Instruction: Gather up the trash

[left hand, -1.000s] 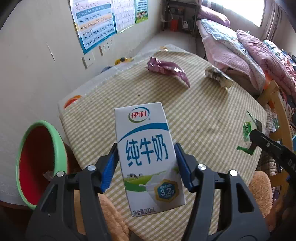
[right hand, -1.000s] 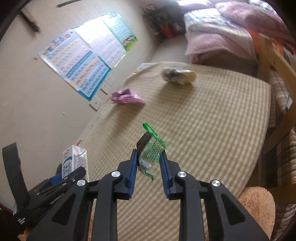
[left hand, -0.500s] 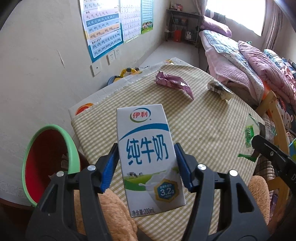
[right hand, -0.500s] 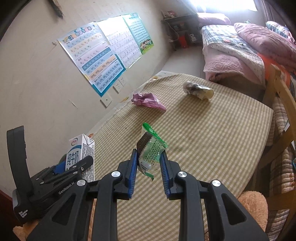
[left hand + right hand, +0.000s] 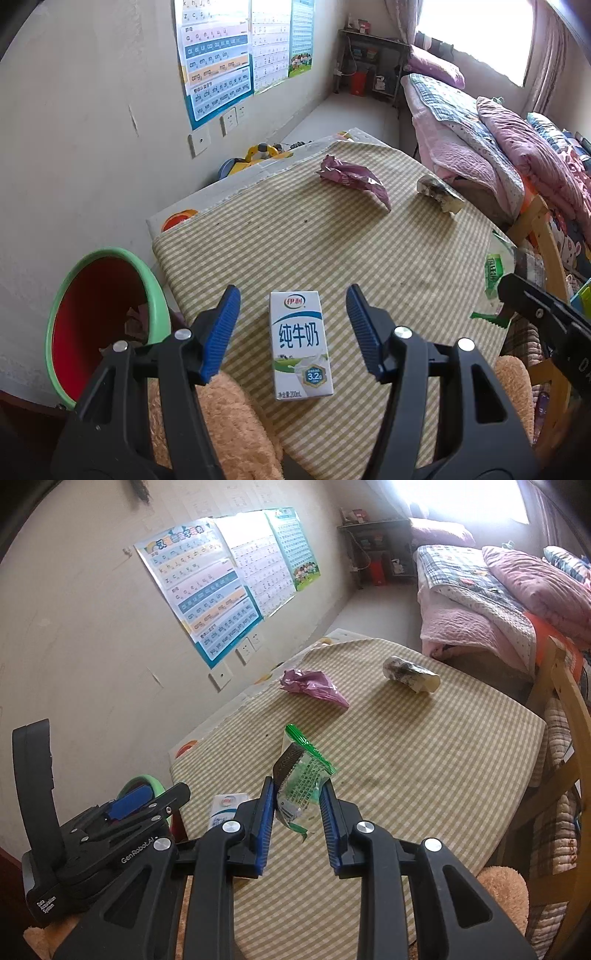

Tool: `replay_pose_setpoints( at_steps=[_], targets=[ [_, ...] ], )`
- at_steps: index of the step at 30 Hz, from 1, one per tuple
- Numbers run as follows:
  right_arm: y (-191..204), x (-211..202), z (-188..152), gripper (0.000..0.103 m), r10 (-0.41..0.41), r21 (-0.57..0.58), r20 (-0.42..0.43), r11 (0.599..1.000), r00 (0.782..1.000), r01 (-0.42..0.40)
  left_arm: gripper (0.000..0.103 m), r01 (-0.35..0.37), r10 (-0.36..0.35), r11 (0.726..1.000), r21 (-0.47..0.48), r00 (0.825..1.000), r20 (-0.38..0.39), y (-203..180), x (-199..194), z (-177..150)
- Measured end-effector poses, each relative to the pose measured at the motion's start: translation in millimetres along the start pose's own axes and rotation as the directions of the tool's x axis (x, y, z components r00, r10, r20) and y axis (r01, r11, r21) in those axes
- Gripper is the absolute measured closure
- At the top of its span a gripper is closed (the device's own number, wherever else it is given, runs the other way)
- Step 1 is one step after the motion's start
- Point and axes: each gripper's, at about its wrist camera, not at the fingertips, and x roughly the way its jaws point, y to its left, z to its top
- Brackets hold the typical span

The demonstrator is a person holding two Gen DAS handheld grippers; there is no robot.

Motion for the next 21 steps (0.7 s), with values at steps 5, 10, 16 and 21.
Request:
replay_pose_setpoints(
  at_steps=[5, 10, 16, 21],
  targets=[
    [-1, 5, -3, 0.079, -0.007, 0.001, -0.012, 1.000, 1.000, 0.007, 0.046, 0.014, -0.015, 1.000, -0.006, 0.997, -0.074, 5, 14, -4],
    [-15, 11, -9, 0.080, 0.001, 0.045, -0.046, 0.999, 0.999, 0.001, 0.045, 0.025, -0.023, 1.000, 0.007, 0.982, -0.185, -4, 46, -25],
    [-18, 4, -9, 0.080, -0.008, 0.056, -0.032, 0.998, 0.999, 0.010, 0.033, -0.044, 0.052, 0.998, 0.036, 0.962, -0.268, -12, 85, -41],
    [-17, 4, -10, 0.080, -0.004, 0.052, -0.040, 0.999, 0.999, 0.006, 0.026, -0.063, 0.065, 0.998, 0.017, 0.931, -0.358, -7, 115, -43]
  ],
)
